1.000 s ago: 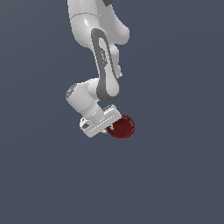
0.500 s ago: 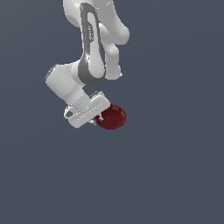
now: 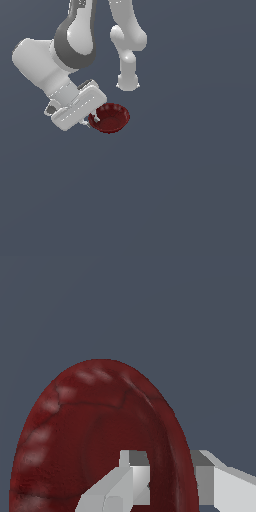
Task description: Pick up the object and move it to a goal position.
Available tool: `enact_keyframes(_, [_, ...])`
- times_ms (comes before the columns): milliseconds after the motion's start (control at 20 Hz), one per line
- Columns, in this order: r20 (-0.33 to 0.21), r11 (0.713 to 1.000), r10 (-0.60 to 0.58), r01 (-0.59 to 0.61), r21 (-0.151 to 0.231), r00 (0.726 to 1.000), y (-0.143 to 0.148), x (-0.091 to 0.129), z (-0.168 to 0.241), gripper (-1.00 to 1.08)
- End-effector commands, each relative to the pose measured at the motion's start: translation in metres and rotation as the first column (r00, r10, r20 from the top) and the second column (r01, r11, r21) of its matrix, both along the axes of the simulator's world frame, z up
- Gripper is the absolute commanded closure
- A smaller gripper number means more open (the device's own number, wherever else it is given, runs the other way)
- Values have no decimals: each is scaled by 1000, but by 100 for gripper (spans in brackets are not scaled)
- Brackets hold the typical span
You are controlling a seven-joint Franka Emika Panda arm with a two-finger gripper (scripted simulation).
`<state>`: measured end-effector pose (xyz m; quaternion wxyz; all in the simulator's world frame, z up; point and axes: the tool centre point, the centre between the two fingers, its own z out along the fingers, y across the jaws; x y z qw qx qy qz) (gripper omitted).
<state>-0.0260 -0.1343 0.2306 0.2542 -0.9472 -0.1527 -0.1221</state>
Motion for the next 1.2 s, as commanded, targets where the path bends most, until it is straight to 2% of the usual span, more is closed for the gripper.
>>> enact_keyframes(0, [1, 1000, 0, 0, -1, 1000, -16, -4, 23, 108])
enact_keyframes(650, [1, 1000, 0, 0, 0, 1000, -97, -18, 128, 108])
enact_keyframes(1150, [2, 1000, -1, 1, 2, 1000, -131, -22, 171, 108])
